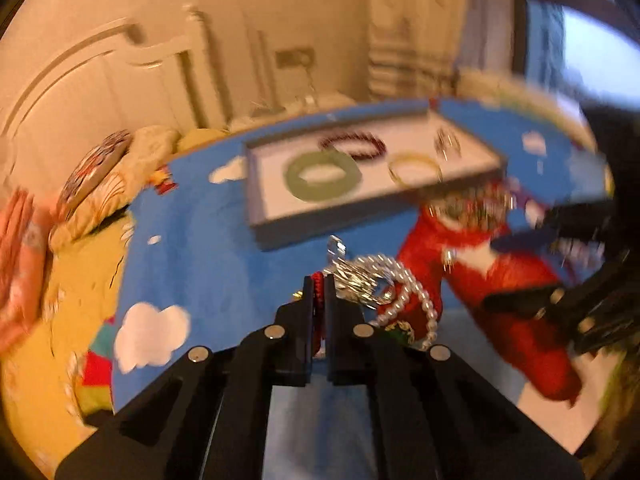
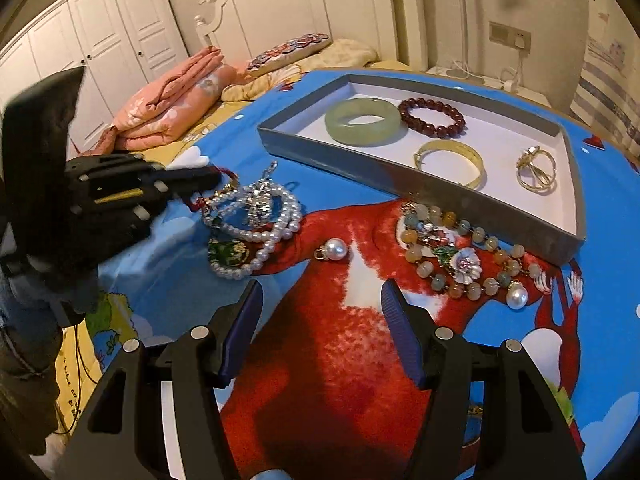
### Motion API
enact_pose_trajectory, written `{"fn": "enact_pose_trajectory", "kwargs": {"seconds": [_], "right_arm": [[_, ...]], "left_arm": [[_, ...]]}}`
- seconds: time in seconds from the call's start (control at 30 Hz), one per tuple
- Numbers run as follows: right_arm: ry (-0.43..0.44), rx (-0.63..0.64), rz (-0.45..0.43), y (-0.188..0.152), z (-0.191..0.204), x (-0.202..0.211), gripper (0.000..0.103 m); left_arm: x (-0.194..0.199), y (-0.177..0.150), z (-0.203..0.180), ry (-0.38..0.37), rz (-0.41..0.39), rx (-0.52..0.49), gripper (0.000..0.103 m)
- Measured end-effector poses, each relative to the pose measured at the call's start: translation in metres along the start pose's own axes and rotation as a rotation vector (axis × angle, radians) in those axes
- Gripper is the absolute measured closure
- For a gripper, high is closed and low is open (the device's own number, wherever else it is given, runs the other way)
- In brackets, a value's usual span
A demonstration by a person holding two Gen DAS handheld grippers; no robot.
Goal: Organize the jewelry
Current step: 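Move the left tool to the red string bracelet while the right tool approaches the pearl necklace, then grasp the red string bracelet with the left tool while the right tool grasps the pearl necklace pendant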
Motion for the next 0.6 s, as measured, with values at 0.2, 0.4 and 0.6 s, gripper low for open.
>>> {"fn": "enact_pose_trajectory", "kwargs": {"seconds": [0.2,0.4,0.6], "right_arm": [[0.061,0.022,-0.004,0.008,0.021,-0.001,0.052],[0.075,0.096,-0.039,0.035,0.046,-0.012,0.060],[0.072,0.100,-0.010,0.050,0.054,-0.034,0.068]], "left_arm": [[0.051,-0.010,0.017,0.031,-0.119,0.135,0.099],[0.045,-0.040,0.029,0.043,-0.075,0.199,0.099],[0.027,-0.060,0.038,0.012,-0.055,0.268,0.099]]}}
Point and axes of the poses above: each gripper's, at about its wrist camera, not at the fingertips, and x roughly against the way its jaws point, z to its left, y to its top, the point moved 8 cm from there along -x, roughly the way its jaws point, and after that the axes turned 14 degrees about -y, right-handed, at the moved point
